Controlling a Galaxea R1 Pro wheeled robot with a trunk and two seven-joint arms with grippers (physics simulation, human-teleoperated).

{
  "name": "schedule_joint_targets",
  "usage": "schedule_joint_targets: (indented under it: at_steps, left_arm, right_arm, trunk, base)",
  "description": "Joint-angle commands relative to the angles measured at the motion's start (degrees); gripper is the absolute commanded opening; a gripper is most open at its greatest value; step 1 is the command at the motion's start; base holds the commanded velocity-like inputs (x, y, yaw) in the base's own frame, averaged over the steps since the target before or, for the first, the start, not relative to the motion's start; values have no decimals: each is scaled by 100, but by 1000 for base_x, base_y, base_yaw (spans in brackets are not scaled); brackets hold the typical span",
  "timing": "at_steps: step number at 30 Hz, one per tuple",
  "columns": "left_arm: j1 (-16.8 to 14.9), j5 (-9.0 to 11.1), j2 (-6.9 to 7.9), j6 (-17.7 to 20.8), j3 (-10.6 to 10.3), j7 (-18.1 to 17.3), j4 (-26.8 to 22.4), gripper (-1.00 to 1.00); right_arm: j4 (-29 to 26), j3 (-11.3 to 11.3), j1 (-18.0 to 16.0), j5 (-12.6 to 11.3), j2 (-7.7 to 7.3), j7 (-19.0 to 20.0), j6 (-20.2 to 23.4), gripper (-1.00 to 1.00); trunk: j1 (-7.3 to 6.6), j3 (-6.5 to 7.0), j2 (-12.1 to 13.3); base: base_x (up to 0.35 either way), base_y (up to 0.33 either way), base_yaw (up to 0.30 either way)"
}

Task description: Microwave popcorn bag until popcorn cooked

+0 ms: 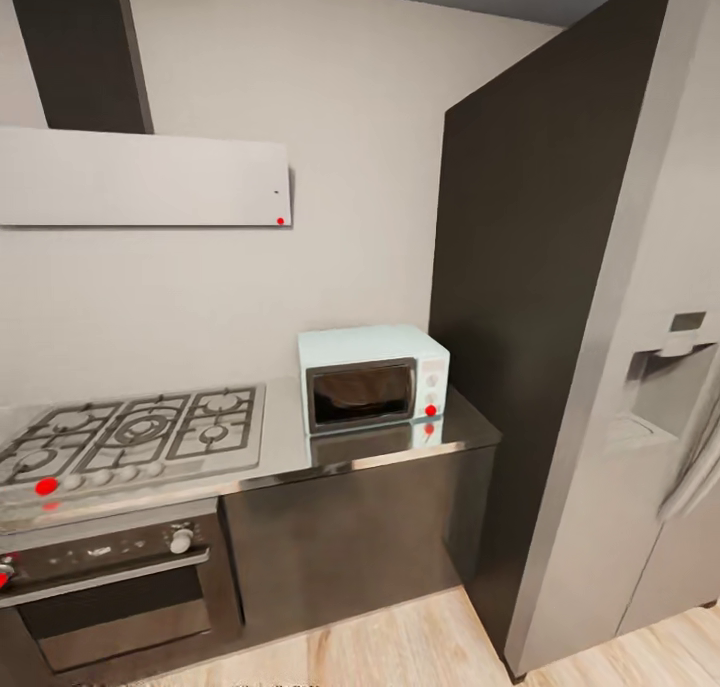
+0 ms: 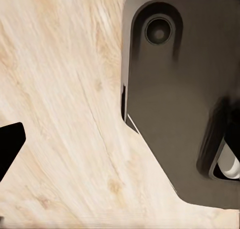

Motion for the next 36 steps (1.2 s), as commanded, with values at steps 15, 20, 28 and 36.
schedule_joint_targets:
  at_steps: [15, 20, 28, 36]
  left_arm:
    - [18, 56, 0, 32, -49, 1, -11, 100]
    - [18, 54, 0, 32, -49, 1, -11, 100]
    - [18, 56, 0, 32, -49, 1, -11, 100]
    - [18, 54, 0, 32, -49, 2, -11, 100]
  right_arm:
    - [-312, -49, -6, 34, -5, 15, -30, 100]
    - [-616, -54, -6, 32, 2, 16, -6, 100]
    - [-1311, -51, -6, 31, 6, 24, 9, 100]
    - [-2678, -49, -6, 8, 6, 33, 74, 100]
  trunk:
    - [2, -5, -3]
    - [2, -30, -3]
    - [2, -90, -3]
    - [2, -162, -3]
  base:
    - [0, 0, 269]
    - [0, 0, 206]
    - [0, 0, 159]
    - [0, 0, 18]
